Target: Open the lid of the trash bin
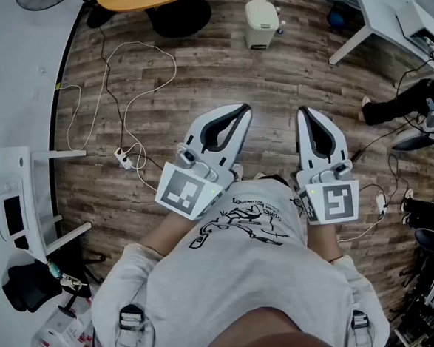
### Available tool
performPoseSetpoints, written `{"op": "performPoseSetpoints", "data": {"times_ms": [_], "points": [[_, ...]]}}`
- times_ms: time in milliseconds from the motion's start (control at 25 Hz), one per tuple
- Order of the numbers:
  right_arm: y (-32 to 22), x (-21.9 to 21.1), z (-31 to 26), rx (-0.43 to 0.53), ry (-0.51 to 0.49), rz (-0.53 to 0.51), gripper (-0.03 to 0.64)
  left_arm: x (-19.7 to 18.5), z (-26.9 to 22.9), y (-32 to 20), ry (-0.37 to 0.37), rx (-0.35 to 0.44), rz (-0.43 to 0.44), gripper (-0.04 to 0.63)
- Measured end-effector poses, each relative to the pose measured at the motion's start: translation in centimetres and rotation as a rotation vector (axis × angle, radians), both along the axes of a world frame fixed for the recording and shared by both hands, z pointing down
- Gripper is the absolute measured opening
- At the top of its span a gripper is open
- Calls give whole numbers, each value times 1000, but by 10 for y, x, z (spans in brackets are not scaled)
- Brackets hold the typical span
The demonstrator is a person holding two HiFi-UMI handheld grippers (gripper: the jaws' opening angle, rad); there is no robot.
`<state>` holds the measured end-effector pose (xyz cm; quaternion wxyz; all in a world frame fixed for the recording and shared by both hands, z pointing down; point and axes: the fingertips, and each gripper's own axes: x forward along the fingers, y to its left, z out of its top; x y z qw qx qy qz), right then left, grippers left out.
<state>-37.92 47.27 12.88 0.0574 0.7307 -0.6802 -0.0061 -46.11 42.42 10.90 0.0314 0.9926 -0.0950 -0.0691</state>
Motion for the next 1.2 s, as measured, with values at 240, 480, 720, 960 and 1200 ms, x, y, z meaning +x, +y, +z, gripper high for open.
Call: {"op": "performPoseSetpoints", "data": {"times_ms": [240, 480, 720, 960, 1200], "points": [[-2, -1, 2, -3, -7, 2, 5, 0, 0, -3, 4, 2, 5, 17], [-8, 11, 8, 1, -21, 10, 6, 9, 6, -8, -16, -13, -1, 16], [-25, 29, 6, 32, -42, -18, 8, 29, 10, -25, -26, -18, -15, 15], [-48, 78, 9, 33, -49, -11, 6, 78, 8, -50, -15, 7, -14, 17], [-75, 148, 13, 31, -75, 7, 8, 145, 7, -77, -48, 8, -1, 16]]}}
